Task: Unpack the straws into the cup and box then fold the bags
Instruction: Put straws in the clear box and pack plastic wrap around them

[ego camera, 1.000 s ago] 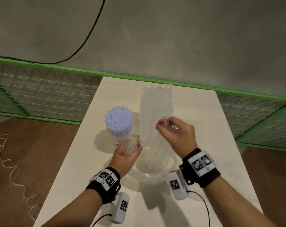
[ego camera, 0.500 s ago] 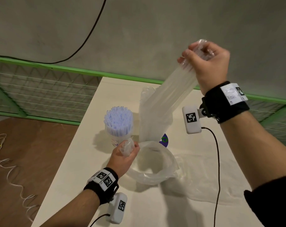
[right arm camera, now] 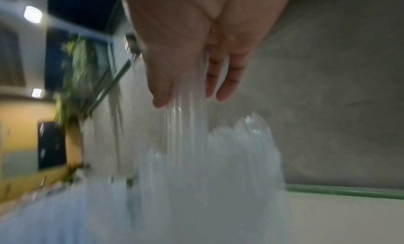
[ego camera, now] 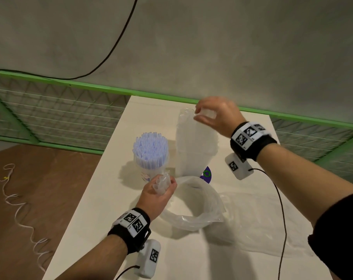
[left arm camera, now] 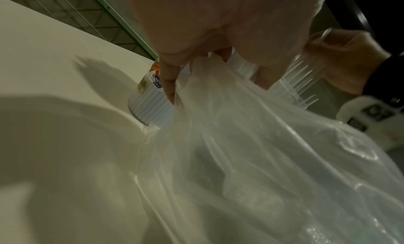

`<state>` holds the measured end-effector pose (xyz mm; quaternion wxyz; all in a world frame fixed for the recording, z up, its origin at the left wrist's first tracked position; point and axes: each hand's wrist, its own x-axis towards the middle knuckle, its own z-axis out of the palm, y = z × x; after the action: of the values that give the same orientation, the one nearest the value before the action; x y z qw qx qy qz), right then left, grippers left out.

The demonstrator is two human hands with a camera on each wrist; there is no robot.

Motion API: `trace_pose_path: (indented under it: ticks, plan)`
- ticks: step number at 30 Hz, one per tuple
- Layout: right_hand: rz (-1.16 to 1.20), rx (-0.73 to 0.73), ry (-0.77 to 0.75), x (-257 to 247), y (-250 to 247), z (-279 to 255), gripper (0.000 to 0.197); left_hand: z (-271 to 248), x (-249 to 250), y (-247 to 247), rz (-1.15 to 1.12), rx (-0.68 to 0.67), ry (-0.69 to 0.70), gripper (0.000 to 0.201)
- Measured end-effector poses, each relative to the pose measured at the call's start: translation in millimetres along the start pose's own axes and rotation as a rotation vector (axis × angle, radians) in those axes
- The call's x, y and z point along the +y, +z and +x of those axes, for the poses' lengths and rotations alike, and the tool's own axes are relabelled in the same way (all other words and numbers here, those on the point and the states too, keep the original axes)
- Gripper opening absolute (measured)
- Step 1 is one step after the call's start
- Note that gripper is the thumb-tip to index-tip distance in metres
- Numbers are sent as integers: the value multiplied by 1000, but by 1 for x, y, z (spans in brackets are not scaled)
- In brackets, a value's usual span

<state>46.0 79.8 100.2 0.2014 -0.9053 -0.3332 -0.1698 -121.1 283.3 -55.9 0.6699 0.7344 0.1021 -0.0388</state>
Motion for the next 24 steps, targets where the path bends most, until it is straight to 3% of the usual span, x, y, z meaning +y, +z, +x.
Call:
trace_pose_path:
  ticks: [3,8,15,19,22,24]
  plan:
    - [-32,-125,-30,4,25,-17,27,-1,0,0,-33,-4,-16,15]
    - [-153,-330,-79,4,43,-45,62,-3,1,-1,-28,-19,22,14]
    - [-234,-328,-3,-3,54,-45,79,-4,3,0,-52,-19,32,16]
    - [-264,-288,13,-15,63,-28,70,-3,4,-1,-40,-21,41,18]
    - [-286,-298,55,-18,72,-18,50,-4,4,-1,-43,-42,38,34]
    - [-238,-191,51,-19,77,-17,31,-3,4,-2,-42,-48,29,37]
